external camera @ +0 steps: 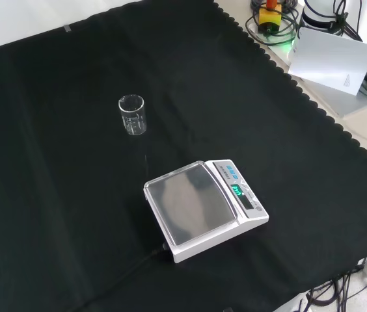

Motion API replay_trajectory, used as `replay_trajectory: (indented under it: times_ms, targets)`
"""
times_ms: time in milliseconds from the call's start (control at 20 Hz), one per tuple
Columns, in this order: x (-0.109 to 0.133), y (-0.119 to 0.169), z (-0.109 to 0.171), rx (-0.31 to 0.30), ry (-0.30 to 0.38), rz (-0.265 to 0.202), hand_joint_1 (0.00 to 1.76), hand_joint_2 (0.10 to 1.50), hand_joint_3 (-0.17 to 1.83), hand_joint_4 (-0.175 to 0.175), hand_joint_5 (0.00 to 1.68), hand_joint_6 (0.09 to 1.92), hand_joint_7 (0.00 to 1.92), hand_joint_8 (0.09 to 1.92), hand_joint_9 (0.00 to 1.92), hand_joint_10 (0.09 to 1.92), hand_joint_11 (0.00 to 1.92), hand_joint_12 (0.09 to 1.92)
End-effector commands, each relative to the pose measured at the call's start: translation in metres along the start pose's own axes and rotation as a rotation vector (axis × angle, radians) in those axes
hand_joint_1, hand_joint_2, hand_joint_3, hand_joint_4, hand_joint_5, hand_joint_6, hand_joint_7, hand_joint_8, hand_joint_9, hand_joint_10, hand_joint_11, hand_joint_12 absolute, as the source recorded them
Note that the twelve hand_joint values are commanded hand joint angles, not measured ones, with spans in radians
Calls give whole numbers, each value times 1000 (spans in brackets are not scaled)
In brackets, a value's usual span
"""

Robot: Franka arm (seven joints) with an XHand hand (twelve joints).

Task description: Pick up the beaker.

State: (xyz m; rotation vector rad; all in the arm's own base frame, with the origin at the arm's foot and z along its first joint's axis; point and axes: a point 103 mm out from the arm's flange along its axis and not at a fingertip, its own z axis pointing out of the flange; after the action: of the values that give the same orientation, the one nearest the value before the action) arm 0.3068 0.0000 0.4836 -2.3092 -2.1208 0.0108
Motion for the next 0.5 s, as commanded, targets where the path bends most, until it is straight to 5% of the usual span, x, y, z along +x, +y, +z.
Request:
replay_trajectory:
  times_ms: [50,500]
  targets:
    - [0,0,0,-11,-8,0,525,685,291,-15,171,87,183,770,306,774,50,1431]
    - [-2,13,8,15,-2,13,539,698,290,-9,211,87,202,740,264,778,0,1428]
